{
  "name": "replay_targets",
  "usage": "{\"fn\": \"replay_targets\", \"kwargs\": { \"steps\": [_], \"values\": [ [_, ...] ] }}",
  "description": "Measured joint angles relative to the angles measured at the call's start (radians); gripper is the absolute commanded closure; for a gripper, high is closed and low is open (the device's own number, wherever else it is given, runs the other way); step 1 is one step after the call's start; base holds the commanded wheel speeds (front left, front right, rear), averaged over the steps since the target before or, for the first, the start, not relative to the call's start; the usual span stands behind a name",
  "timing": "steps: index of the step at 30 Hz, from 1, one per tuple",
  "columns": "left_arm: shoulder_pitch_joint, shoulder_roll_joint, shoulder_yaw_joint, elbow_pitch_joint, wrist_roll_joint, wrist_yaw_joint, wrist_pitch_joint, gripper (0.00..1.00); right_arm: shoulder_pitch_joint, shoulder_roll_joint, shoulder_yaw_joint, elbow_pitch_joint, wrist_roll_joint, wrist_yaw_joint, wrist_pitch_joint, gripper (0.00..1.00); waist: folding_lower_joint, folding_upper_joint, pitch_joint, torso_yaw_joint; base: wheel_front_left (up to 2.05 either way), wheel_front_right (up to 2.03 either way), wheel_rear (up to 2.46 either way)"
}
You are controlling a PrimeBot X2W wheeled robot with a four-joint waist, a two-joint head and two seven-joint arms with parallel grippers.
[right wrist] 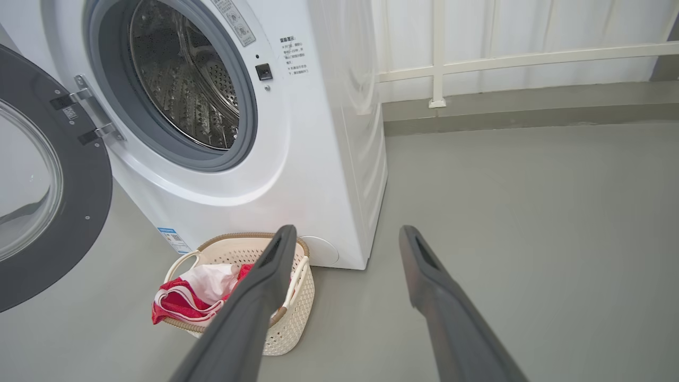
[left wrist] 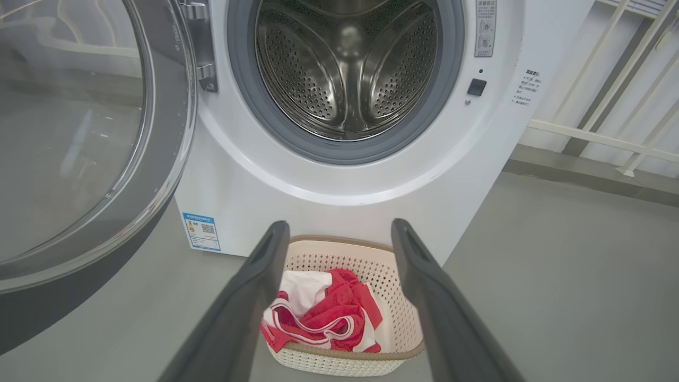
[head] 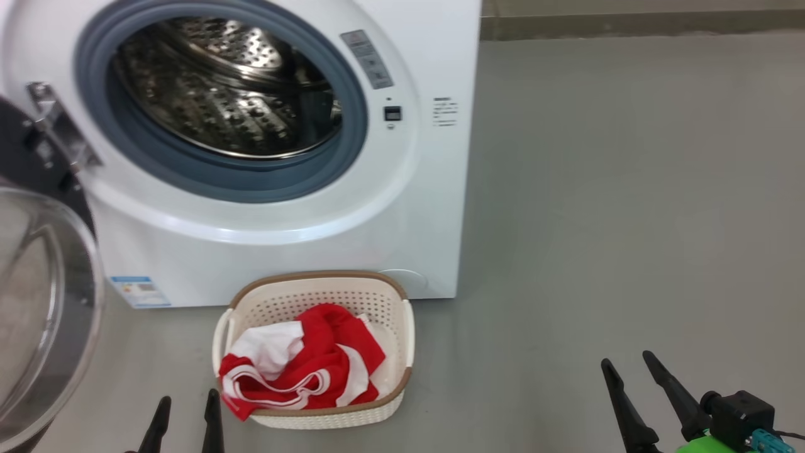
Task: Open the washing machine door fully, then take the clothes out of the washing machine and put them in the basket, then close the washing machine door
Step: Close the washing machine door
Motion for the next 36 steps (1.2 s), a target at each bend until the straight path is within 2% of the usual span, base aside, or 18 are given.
{"fn": "replay_targets", "kwargs": {
  "steps": [7, 19, 28, 36],
  "values": [
    [0.036, 0.001, -0.002, 0.004, -0.025, 0.03, 0.0, 0.0, -0.004, -0.005, 0.041, 0.009, 0.0, 0.0, 0.0, 0.0, -0.0001, 0.0, -0.006, 0.101, 0.0, 0.0, 0.0],
    [0.067, 0.003, -0.031, 0.01, -0.066, 0.056, 0.0, 0.0, -0.028, -0.01, 0.115, 0.025, 0.004, 0.0, 0.0, 0.0, 0.0, 0.0, -0.023, 0.293, 0.0, 0.0, 0.0],
    [0.084, 0.004, -0.031, -0.038, -0.134, 0.101, 0.0, 0.0, -0.123, -0.031, 0.21, 0.045, 0.013, 0.0, 0.0, 0.0, 0.0, 0.0, -0.008, 0.383, 0.0, 0.0, 0.0],
    [0.118, 0.004, -0.044, -0.08, -0.164, 0.136, 0.0, 0.0, -0.157, -0.032, 0.265, 0.068, 0.038, 0.0, 0.0, 0.0, -0.0001, 0.0, 0.016, 0.407, 0.0, 0.0, 0.0]
  ]
}}
